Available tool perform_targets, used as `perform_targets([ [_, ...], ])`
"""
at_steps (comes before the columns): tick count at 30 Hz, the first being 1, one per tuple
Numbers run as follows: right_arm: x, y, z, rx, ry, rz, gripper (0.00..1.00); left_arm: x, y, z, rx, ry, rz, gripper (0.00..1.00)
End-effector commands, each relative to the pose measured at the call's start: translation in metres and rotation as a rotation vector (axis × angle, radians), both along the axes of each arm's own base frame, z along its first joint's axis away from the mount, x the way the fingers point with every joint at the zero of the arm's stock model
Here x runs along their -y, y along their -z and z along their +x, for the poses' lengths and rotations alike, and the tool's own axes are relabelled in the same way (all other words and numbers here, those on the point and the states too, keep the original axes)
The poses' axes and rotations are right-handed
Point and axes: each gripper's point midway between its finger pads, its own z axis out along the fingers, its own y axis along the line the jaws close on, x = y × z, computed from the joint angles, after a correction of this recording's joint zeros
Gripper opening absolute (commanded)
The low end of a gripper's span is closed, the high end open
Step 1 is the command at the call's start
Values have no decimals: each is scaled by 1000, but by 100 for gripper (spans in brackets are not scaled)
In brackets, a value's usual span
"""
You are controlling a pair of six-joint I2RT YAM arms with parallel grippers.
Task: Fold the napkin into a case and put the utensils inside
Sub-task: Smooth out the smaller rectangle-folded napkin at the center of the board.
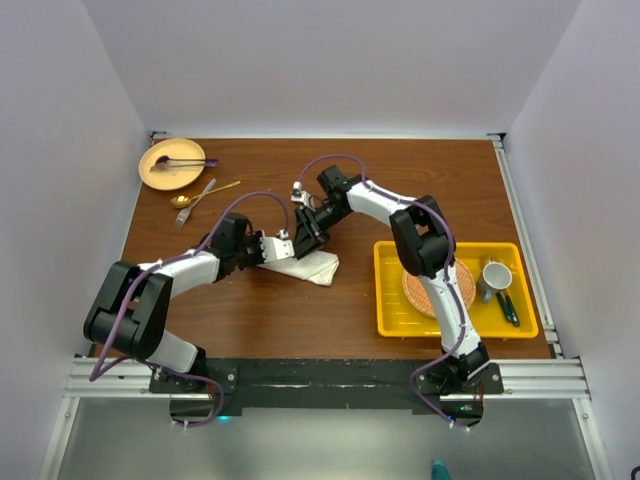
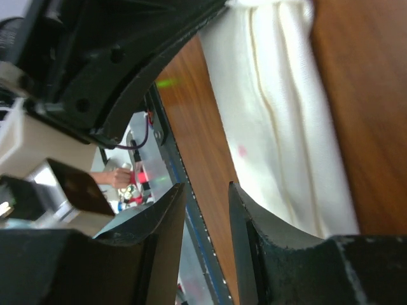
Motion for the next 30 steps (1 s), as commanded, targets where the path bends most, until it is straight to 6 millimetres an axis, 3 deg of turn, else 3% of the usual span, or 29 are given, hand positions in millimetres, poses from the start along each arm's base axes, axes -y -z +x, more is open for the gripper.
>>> perform_targets([
  [1, -12, -15, -19, -23, -18, 4, 38, -16, 41, -39, -183, -34, 61, 0],
  [3, -12, 3, -16, -57, 0, -30, 36, -16, 40, -39, -179, -29, 64, 0],
  [6, -4, 36, -5, -68, 45, -121, 35, -15, 34, -37, -160, -21, 61, 9],
  [11, 15, 74, 0, -104, 112, -235, 31, -6, -3, -24, -97, -32, -7, 34],
  [14, 17, 78, -2, -114, 113, -242, 30, 1, -35, -18, -81, -41, -89, 42],
  [15, 17, 77, -2, -114, 115, -244, 30, 8, -54, -12, -61, -41, -142, 43],
  [17, 17, 79, -3, -114, 111, -245, 28, 10, -68, -16, -94, -48, -183, 48],
  [18, 18, 79, -3, -114, 113, -248, 28, 18, -88, -12, -88, -56, -246, 49],
  [22, 19, 80, -3, -100, 104, -252, 26, 24, -128, -7, -116, -122, -421, 55],
  [25, 19, 82, -2, -96, 98, -256, 25, 16, -141, 6, -202, -235, -578, 54],
  [30, 21, 84, -1, -87, 97, -267, 24, -6, -119, 23, -570, -452, -907, 40],
])
